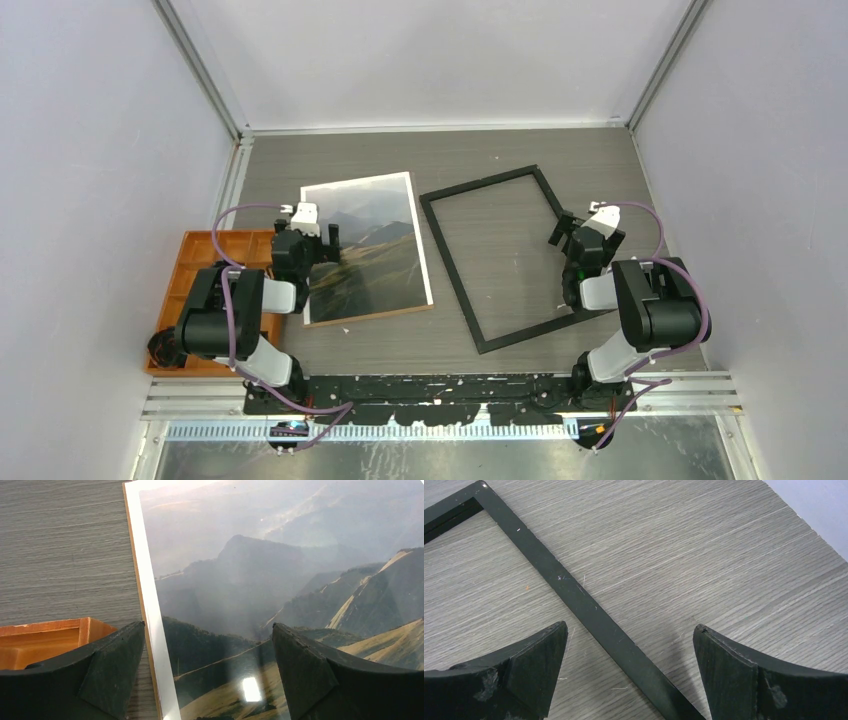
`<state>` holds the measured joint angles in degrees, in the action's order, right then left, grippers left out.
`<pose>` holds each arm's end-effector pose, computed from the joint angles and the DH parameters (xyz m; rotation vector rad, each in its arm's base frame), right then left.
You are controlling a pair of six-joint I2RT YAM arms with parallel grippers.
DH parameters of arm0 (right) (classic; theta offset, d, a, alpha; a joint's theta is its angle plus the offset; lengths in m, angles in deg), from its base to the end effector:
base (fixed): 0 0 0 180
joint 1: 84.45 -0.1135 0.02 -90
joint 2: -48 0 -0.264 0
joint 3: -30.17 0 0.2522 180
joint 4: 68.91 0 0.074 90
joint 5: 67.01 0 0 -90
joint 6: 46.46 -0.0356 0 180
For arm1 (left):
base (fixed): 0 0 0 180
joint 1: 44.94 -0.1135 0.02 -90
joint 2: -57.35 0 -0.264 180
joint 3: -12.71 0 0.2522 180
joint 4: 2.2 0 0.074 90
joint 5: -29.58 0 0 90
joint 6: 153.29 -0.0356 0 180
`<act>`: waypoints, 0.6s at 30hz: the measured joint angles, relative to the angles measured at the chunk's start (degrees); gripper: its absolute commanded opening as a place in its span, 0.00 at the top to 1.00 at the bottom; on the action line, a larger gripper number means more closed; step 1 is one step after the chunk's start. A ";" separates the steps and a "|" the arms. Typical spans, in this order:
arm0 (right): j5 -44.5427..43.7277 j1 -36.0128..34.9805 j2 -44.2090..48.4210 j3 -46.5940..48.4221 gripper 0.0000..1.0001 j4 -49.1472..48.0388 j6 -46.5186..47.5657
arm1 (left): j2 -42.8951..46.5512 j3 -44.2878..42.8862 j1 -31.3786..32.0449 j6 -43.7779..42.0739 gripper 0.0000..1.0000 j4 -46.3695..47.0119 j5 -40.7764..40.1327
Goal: Put the photo into the frame
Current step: Turn over the photo frame at the center of the board.
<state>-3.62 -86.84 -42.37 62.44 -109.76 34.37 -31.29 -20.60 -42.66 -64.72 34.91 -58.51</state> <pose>0.2565 -0.0053 0.1320 0.4245 1.7998 -0.2935 0.2610 -0.0116 0.1357 0.0839 1.8870 -0.0416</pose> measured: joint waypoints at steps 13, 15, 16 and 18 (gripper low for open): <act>-0.39 0.02 0.76 0.17 0.00 1.99 -0.44 | 1.03 -2.60 -0.57 0.59 0.00 -5.95 0.33; -1.60 -0.04 3.17 2.08 0.00 8.70 -0.87 | 2.27 -8.28 -1.29 1.36 0.00 -15.54 0.59; -3.17 -0.09 5.01 5.09 0.00 15.58 -1.86 | 2.58 -11.98 -1.84 1.60 0.00 -20.15 0.87; -6.36 -0.11 7.43 13.38 0.00 27.67 -4.63 | 2.75 -21.05 -3.28 2.21 0.00 -29.20 1.97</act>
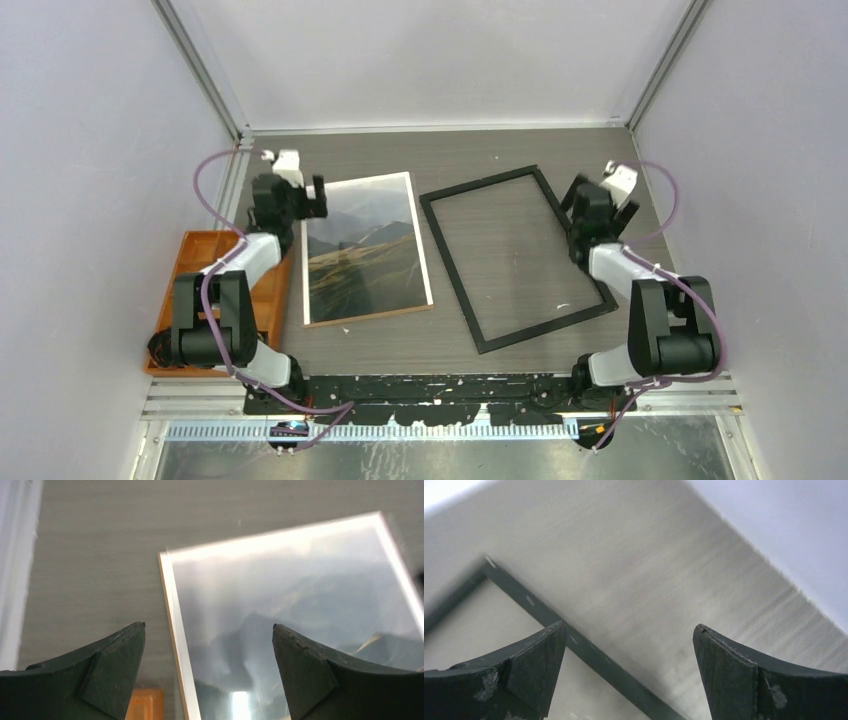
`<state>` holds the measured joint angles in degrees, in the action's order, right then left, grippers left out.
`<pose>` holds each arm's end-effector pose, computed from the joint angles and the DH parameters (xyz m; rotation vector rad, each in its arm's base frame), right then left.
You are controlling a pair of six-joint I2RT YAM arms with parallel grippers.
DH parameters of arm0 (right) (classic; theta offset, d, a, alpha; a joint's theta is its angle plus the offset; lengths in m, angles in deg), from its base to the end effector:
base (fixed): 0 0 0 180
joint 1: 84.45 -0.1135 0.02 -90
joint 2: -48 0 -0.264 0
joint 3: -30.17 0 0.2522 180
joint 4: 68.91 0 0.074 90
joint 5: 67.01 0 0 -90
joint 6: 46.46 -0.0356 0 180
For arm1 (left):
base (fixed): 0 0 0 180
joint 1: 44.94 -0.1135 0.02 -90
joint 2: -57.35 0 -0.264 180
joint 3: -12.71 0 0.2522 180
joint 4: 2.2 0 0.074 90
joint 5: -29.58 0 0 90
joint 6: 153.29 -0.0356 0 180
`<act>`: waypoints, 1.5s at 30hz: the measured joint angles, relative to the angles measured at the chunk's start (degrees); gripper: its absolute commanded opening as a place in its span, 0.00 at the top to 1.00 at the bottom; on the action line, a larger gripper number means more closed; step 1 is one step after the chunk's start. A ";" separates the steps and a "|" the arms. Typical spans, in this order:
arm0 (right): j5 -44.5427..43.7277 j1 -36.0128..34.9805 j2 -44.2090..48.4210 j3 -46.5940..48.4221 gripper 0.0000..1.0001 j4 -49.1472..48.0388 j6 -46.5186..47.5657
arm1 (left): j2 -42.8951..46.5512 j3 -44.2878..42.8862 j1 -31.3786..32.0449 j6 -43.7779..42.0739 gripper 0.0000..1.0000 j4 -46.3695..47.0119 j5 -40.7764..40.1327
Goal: Put the photo into the frame
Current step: Turn over the photo frame at the center of the board.
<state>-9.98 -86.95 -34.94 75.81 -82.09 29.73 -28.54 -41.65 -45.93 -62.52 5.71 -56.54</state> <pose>0.2835 -0.0070 0.1802 0.5512 1.8597 -0.3829 0.3164 0.0031 0.2011 0.0135 1.9826 -0.0646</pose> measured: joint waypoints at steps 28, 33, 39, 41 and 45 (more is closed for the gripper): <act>17.44 -39.54 -4.74 30.42 0.06 46.51 -13.31 | -9.81 -37.88 4.92 -3.37 0.00 -62.31 11.52; 16.55 -41.44 -9.64 29.38 0.10 47.28 -13.33 | -9.88 -37.88 6.62 -6.01 0.00 -65.48 10.88; 16.33 -41.99 -14.64 29.40 0.17 47.39 -13.38 | -9.88 -37.88 8.13 -7.58 0.00 -66.66 10.67; 16.35 -42.18 -16.41 29.40 0.19 47.34 -13.51 | -9.88 -37.88 8.13 -8.13 0.00 -67.08 10.64; 16.31 -42.77 -18.73 29.40 0.28 46.64 -13.73 | -9.88 -37.88 8.20 -8.90 0.00 -67.98 10.14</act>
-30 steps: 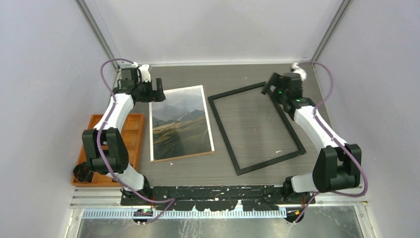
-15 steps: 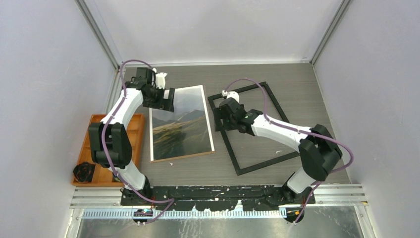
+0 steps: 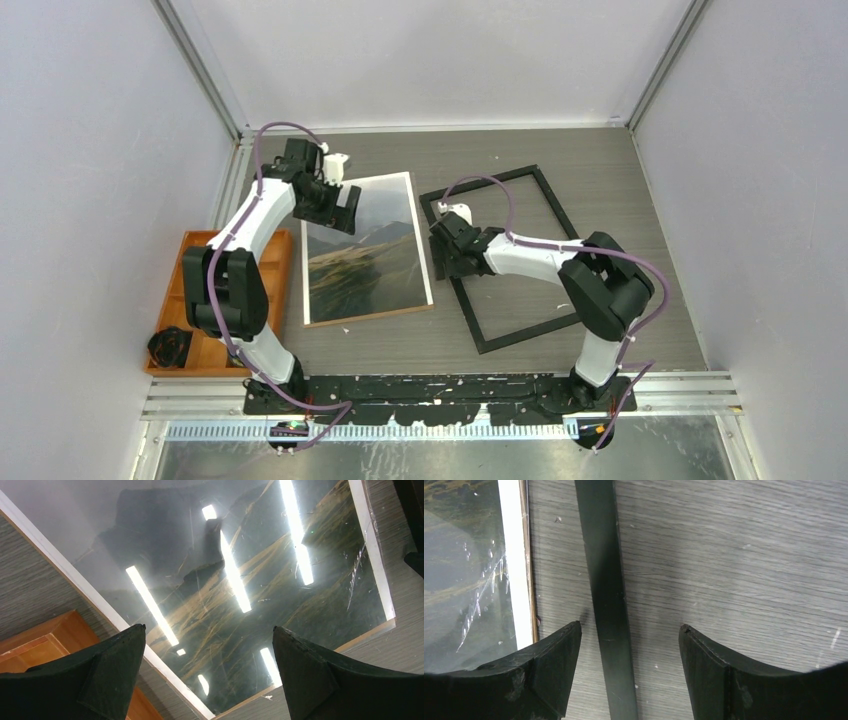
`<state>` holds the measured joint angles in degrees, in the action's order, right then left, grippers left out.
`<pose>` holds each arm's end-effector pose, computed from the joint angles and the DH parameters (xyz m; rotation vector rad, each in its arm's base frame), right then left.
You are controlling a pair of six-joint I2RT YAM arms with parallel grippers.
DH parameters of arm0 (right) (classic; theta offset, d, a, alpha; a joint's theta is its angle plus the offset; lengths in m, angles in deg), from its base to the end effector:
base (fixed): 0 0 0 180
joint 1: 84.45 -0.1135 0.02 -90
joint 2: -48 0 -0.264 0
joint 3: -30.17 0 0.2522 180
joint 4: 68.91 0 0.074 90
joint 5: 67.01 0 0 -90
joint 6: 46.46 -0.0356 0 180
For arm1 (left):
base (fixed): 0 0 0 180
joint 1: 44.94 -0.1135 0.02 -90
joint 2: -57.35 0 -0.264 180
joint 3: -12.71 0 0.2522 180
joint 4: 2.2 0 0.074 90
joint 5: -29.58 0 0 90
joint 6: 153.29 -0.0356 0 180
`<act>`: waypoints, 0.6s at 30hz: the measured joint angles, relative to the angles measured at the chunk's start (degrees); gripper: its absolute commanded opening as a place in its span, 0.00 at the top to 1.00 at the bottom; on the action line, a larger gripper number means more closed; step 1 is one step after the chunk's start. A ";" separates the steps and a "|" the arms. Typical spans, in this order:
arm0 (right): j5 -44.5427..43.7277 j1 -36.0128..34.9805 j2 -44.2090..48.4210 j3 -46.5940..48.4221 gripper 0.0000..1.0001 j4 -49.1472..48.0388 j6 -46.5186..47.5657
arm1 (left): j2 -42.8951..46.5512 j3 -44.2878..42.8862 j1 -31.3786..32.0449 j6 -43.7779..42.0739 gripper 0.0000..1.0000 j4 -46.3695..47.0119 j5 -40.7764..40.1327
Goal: Put the photo into the frame
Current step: Turn over the photo frame at the center of the board.
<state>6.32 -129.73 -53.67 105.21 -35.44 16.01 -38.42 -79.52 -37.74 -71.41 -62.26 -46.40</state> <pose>0.2555 0.2435 0.1653 -0.2951 2.5370 0.1035 0.3427 -0.0520 0.2634 0.4309 2.6279 -0.3223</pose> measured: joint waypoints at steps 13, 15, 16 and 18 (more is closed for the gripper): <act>-2.56 -2.36 -2.64 1.05 0.90 -2.99 -0.70 | 0.04 0.61 5.07 0.15 0.00 -0.22 -4.33; -3.04 -2.38 -2.64 1.84 0.92 -1.22 -0.87 | 0.07 1.07 6.80 0.63 0.00 -0.04 -5.51; -3.19 -2.38 -2.64 2.64 0.92 0.17 -0.94 | 0.07 1.36 7.69 0.85 0.00 0.00 -6.03; -3.34 -2.34 -2.64 5.66 0.93 3.52 -1.46 | 0.07 1.51 8.79 1.57 0.00 -0.15 -6.10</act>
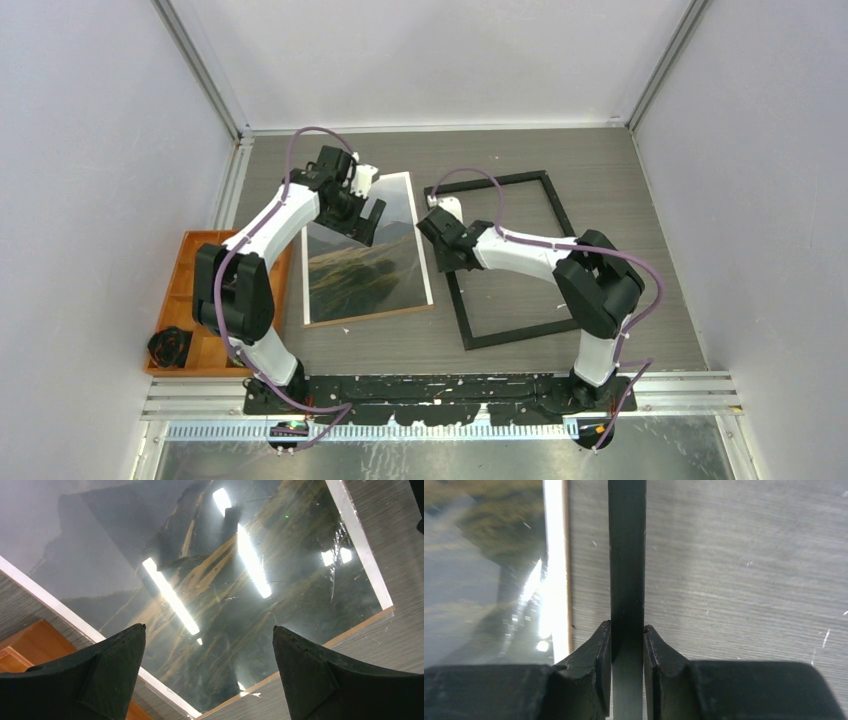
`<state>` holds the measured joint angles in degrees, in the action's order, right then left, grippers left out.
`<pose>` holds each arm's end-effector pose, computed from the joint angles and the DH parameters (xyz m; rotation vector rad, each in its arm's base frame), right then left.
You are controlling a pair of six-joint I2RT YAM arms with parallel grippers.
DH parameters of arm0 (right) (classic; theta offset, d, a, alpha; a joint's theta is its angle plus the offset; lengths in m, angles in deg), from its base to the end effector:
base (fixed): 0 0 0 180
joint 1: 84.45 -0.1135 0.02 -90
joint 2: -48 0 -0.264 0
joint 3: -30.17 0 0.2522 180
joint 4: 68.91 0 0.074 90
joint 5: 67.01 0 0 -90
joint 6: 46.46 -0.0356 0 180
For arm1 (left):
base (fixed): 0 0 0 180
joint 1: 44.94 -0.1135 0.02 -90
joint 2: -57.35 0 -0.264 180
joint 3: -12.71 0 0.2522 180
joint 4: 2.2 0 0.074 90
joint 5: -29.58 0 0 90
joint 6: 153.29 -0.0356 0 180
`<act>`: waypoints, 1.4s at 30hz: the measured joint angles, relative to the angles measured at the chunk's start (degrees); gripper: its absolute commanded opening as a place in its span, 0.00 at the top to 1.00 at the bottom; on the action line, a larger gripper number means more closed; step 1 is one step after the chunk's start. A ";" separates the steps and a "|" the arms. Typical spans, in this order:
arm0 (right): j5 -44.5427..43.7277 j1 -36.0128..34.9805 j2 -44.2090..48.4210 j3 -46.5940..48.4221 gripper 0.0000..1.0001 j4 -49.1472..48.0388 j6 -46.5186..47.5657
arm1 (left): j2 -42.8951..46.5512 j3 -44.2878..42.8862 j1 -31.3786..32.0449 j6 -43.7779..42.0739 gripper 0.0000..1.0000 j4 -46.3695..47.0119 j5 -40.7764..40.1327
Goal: Put the photo into the frame
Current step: Turn over the photo frame at the center of the board.
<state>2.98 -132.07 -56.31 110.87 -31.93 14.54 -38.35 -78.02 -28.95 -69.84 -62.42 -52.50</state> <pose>0.2578 0.2644 0.1747 -0.2935 2.5137 0.0613 0.3287 -0.0993 0.2552 0.5705 2.6515 -0.2362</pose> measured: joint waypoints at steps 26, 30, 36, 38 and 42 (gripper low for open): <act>25.51 5.11 10.23 29.33 0.99 11.04 -21.94 | 1.05 -15.04 -2.27 6.36 0.00 -12.20 16.17; 32.04 8.41 14.10 23.41 0.99 2.32 -29.68 | 2.58 -16.39 -6.10 8.00 0.00 -12.90 18.47; 37.38 10.60 14.93 16.98 0.99 -9.16 -37.70 | 3.32 -17.00 -8.76 9.60 0.00 -12.94 19.39; 38.97 10.80 14.93 15.06 0.99 -13.55 -40.35 | 3.37 -16.96 -8.59 9.79 0.00 -12.85 20.15; 41.75 11.43 14.93 11.08 0.99 -23.50 -45.75 | 3.69 -16.83 -8.50 10.88 0.00 -11.78 20.81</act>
<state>44.73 -120.64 -41.38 121.95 -55.42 -31.20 -34.66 -94.85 -37.45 -58.95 -74.20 -31.69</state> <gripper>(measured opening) 0.283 0.996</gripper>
